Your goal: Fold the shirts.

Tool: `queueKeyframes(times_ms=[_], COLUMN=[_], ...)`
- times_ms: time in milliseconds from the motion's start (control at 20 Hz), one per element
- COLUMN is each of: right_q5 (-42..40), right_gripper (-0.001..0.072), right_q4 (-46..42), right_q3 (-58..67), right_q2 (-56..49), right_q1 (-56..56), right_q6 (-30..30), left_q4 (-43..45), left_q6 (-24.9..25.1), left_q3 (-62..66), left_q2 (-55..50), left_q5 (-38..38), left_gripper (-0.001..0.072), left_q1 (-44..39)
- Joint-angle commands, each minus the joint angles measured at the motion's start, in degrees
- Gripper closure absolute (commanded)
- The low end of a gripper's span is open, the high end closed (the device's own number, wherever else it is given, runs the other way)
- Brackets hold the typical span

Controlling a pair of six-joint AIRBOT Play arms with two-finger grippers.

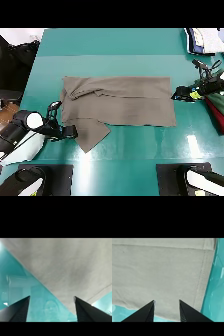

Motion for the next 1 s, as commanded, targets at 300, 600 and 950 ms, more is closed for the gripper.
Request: queueKeyframes(times_ms=[300, 600, 950], right_q5=[0.31, 1.03, 1.64], right_gripper=[0.0348, 0.0348, 0.0348], right_q4=[0.33, 0.33, 0.31], right_q3=[-0.02, -0.02, -0.02], right_q2=[0.04, 0.04, 0.04], right_q1=[0.04, 0.04, 0.04], right_q6=[0.02, 0.02, 0.04], left_q4=[0.13, -0.09, -0.11], left_q6=[-3.21, -3.39, -4.35], left_q3=[-2.67, -4.11, -4.57], left_q2=[-0.02, -0.04, -0.04], left_q5=[7.78, 8.04, 11.76], left_gripper=[0.006, 0.006, 0.0061], left_q1=[-2.21, -2.21, -2.21])
